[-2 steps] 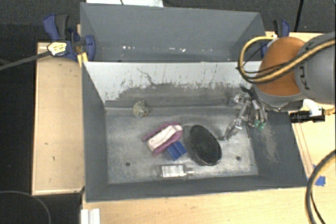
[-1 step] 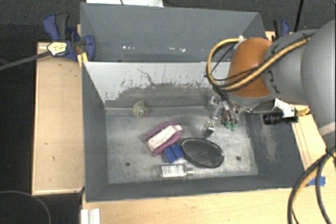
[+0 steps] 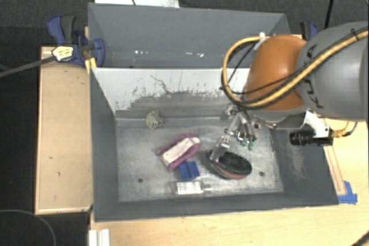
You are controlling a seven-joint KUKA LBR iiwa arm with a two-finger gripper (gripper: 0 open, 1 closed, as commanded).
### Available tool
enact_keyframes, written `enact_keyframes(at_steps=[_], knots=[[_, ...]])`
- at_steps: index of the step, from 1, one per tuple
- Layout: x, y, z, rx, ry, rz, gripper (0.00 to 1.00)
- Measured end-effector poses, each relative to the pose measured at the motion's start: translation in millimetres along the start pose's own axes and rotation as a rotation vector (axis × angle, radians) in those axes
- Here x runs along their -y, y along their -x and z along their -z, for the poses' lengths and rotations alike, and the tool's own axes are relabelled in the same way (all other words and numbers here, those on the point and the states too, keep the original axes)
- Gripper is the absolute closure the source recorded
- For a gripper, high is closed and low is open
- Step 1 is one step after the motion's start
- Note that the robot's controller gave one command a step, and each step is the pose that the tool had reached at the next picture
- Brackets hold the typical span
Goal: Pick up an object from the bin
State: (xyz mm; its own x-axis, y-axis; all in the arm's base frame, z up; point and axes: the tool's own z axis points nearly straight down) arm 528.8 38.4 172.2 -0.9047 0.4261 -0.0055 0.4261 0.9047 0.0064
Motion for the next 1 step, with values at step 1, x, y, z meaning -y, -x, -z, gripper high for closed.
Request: enact_keyframes(at_steps=[1], knots=[[23.0, 5.0, -50.7, -0.007, -0.008, -0.208, 0.0]])
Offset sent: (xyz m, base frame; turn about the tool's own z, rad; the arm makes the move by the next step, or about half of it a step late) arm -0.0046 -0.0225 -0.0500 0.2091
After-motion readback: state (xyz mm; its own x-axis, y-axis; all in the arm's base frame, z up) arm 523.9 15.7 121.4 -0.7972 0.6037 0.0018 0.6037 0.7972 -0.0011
